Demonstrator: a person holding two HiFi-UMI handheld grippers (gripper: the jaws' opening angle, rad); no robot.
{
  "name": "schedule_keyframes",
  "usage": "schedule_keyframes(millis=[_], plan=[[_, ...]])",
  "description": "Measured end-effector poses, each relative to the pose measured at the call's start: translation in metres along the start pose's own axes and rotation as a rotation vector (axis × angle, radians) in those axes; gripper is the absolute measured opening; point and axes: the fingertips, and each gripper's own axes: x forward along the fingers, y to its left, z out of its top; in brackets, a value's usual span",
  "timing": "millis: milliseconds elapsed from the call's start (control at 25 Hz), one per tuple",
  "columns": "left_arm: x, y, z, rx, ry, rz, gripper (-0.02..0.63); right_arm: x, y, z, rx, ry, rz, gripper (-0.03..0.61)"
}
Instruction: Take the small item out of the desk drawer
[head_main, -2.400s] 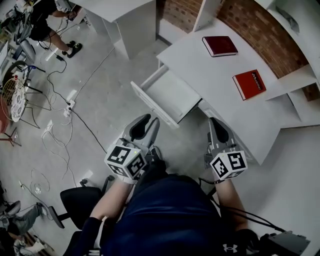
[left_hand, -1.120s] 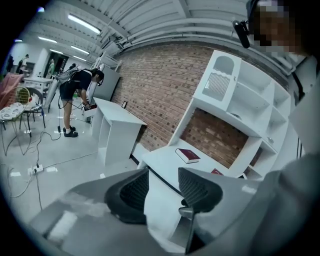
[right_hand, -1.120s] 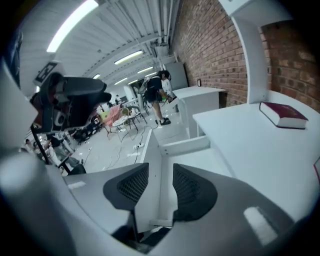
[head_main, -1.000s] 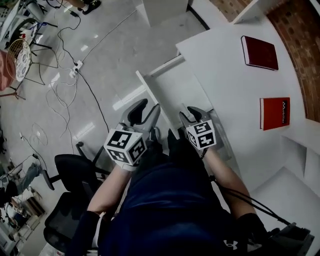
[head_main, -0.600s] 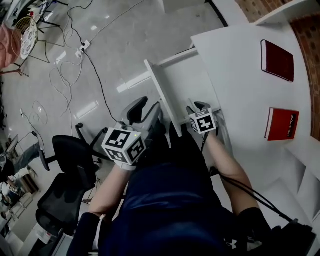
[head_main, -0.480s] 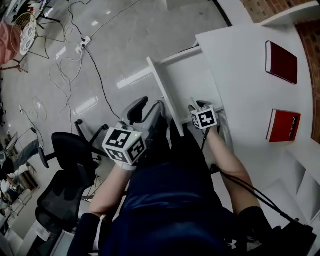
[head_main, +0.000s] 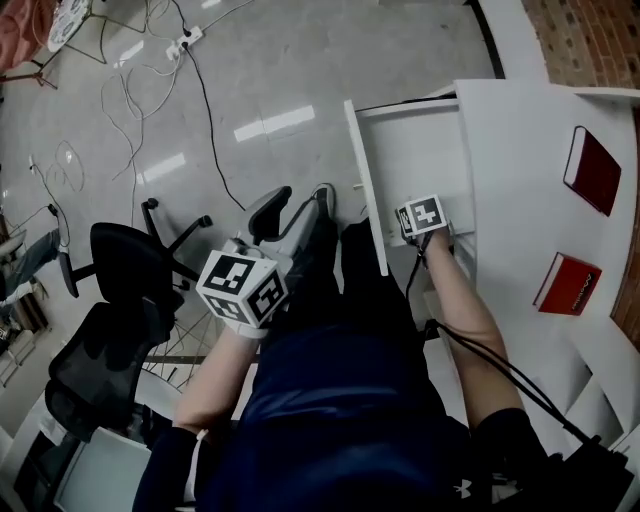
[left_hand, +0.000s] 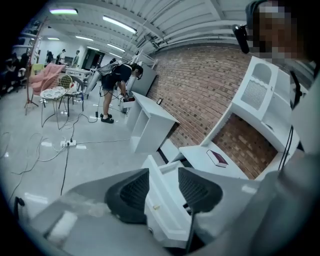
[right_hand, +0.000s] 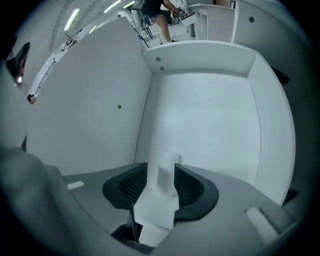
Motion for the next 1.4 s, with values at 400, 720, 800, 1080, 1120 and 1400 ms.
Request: schedule_keyframes(millis=[400, 720, 800, 1080, 1120, 1400], plan=[[-0.035, 0.044, -0.014, -0.072, -0.023, 0.09, 0.186, 0.034, -0.008, -0.008, -0.07, 0.171, -0.049, 0.156], [-0.038, 0.045, -0.018, -0.061, -0.009, 0.082, 0.186, 0.029, -0.002, 0.0, -0.094, 0.116, -0.056, 0.13], [-0.036, 0.039, -0.015, -0.049, -0.006, 0.066, 0.186, 0.021, -0.001, 0.006, -0.073, 0.062, -0.055, 0.13], [-0.016, 0.014, 0.01, 0.036, -0.005, -0.007, 0.186, -0.026, 0.002, 0.04, 0.009, -0.192, -0.036, 0.13], [-0.014, 0.009, 0.014, 0.051, -0.005, -0.018, 0.186, -0.037, 0.005, 0.046, 0.015, -0.243, -0.028, 0.13], [0.005, -0.038, 0.039, 0.145, -0.002, -0.12, 0.186, -0.138, 0.028, 0.083, 0.063, -0.614, 0.032, 0.13]])
